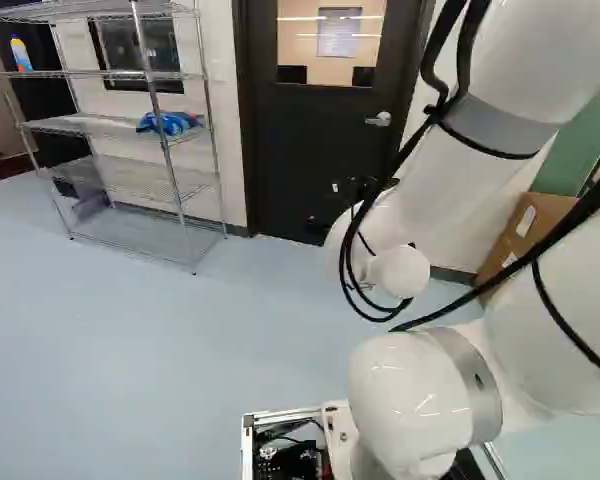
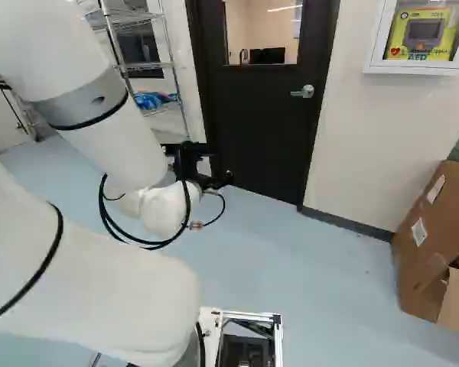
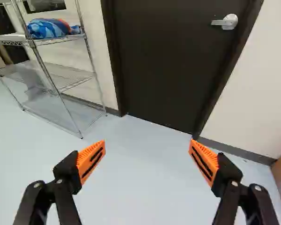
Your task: Open the door and move inside
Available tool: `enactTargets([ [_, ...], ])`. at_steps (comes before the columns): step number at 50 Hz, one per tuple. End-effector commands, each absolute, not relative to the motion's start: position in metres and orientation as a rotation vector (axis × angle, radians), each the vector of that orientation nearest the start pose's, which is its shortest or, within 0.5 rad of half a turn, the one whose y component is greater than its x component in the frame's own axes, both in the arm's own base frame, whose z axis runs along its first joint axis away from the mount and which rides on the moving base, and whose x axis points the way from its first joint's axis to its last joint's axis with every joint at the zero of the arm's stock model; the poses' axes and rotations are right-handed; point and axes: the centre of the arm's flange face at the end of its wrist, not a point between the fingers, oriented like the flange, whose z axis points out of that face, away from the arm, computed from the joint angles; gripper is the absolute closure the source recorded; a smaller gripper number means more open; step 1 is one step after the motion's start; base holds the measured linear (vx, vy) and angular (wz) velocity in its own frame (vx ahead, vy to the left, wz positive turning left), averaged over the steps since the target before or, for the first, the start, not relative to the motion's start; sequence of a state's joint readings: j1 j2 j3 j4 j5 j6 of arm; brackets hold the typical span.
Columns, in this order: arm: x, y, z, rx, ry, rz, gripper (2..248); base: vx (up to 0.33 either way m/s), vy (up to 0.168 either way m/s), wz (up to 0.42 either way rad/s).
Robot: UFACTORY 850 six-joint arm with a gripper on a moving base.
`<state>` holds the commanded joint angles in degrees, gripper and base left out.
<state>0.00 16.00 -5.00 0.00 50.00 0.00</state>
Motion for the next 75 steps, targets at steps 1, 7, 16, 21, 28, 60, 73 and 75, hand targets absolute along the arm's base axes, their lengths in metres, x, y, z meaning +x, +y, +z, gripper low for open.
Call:
enactTargets([
  [1, 0.2703, 0.0000, 0.3656, -2.558, 0.000, -1.824, 3, 0.000, 0.000, 0.000],
  [7, 0.2703, 0.0000, 0.3656, -2.558, 0.000, -1.824, 3, 0.000, 0.000, 0.000],
  [16, 0.2703, 0.0000, 0.3656, -2.558, 0.000, -1.824, 3, 0.000, 0.000, 0.000],
  [21, 0.2703, 0.0000, 0.3656, -2.558, 0.000, -1.824, 3, 0.000, 0.000, 0.000],
  [28, 0.2703, 0.0000, 0.3656, -2.558, 0.000, -1.824, 3, 0.000, 0.000, 0.000],
  [60, 0.2703, 0.0000, 0.3656, -2.558, 0.000, -1.824, 3, 0.066, 0.003, -0.006],
  [73, 0.2703, 0.0000, 0.3656, -2.558, 0.000, -1.824, 3, 0.118, 0.049, -0.019],
  [75, 0.2703, 0.0000, 0.3656, -2.558, 0.000, -1.824, 3, 0.141, 0.060, -0.010],
])
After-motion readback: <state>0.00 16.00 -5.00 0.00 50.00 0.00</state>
